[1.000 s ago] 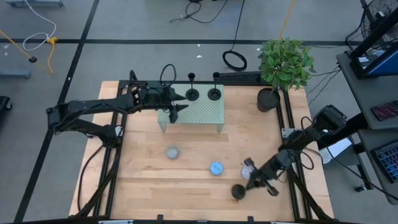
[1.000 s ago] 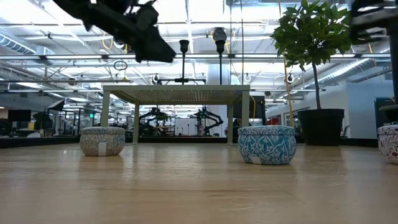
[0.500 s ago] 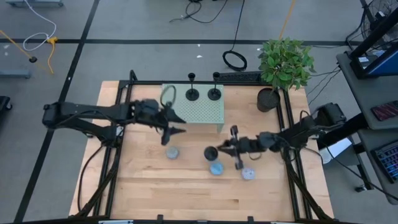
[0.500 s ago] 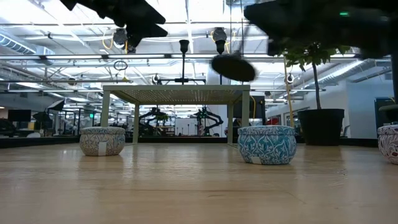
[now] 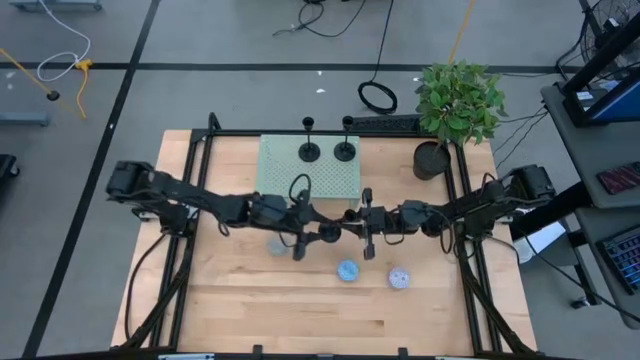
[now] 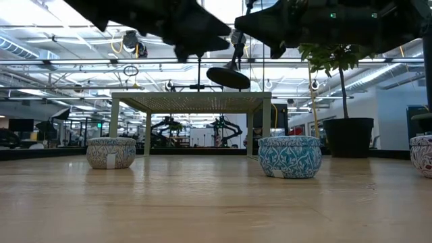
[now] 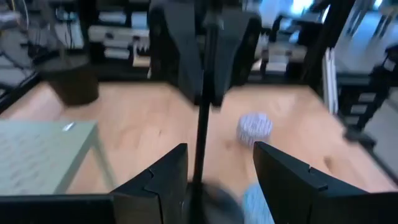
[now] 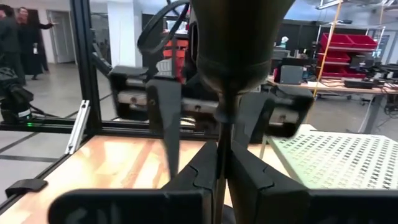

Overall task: Pick & Place candle stick holders
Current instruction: Put the candle holder on the shelf aligned with the other candle holder

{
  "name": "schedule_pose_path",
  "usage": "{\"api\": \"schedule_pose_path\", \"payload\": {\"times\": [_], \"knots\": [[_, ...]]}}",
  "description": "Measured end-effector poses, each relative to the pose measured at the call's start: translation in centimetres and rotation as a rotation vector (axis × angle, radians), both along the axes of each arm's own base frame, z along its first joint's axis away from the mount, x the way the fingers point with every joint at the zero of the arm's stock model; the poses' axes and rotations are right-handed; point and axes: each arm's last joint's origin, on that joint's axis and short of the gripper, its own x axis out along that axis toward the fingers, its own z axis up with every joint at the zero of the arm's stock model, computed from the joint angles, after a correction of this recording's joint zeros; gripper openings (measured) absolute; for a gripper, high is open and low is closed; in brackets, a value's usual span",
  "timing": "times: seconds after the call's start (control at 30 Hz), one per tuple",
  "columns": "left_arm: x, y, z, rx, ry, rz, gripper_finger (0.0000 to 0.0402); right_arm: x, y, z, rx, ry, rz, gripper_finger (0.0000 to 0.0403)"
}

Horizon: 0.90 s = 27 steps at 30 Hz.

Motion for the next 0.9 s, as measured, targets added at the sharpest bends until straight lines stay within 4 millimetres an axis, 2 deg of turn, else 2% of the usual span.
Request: {"api": "schedule_pose_path", "payload": {"times": [0.17,0.33,0.47,0.67,0.73,0.9], "knots": [[1.6,-0.1,-1.5,-0.027,-0.088,0.006,0.0186,0.0,0.0,0.0,-0.019,0.0,-0.001,0.0015],[2.0,-0.2,-1.8,-0.025,-0.126,0.007,0.0178,0.0,0.0,-0.1,-0.022,0.005,-0.002,0.0015],[2.0,-0.1,-1.8,-0.021,-0.12,0.025,0.013,0.0,0.0,-0.1,-0.024,0.007,-0.003,0.0015],[2.0,-0.1,-1.8,-0.012,-0.12,0.028,0.0025,0.0,0.0,-0.1,-0.024,0.009,-0.003,0.0015],[2.0,-0.1,-1.9,-0.001,-0.12,0.028,0.0015,0.0,0.0,-0.1,-0.021,0.009,0.0,0.0016],[2.0,0.0,-1.8,0.003,-0.121,0.072,0.0023,0.0,0.0,-0.1,-0.031,0.01,-0.007,0.0034]]}}
